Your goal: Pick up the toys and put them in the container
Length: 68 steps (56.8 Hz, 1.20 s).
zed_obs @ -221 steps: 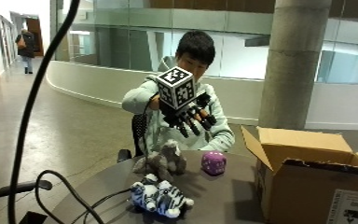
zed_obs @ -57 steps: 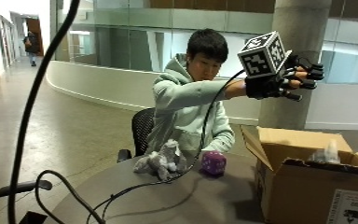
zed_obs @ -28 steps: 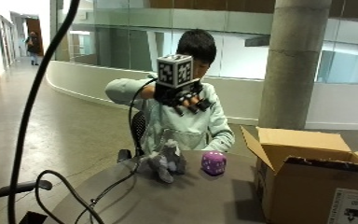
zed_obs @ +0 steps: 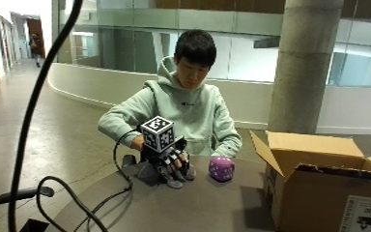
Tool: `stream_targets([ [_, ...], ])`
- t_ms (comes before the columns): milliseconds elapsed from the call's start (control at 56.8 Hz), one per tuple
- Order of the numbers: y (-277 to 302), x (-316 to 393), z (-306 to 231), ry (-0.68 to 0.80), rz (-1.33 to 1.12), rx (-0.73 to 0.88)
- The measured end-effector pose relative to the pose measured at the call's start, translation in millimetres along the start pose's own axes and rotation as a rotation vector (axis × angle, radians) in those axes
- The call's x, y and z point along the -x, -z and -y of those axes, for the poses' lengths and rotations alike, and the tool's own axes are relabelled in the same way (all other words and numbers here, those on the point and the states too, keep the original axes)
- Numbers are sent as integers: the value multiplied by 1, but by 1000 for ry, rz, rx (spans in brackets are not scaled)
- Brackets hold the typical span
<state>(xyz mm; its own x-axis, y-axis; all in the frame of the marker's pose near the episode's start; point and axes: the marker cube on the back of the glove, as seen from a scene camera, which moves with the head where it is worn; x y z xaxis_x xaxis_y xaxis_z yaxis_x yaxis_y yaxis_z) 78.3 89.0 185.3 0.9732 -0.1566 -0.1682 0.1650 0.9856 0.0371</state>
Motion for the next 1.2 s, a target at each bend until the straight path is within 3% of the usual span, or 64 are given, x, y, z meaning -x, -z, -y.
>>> stream_targets([
  [229, -5, 9, 18, 66, -96, -231],
  [405, 40, 46, 33, 60, -46, -132],
  [528, 117, 91, 57, 83, -42, -115],
  [845, 282, 168, 194, 100, -125, -373],
  [1109, 309, 184, 288, 40, -44, -587],
  [1197, 296, 180, 309, -27, -28, -502],
])
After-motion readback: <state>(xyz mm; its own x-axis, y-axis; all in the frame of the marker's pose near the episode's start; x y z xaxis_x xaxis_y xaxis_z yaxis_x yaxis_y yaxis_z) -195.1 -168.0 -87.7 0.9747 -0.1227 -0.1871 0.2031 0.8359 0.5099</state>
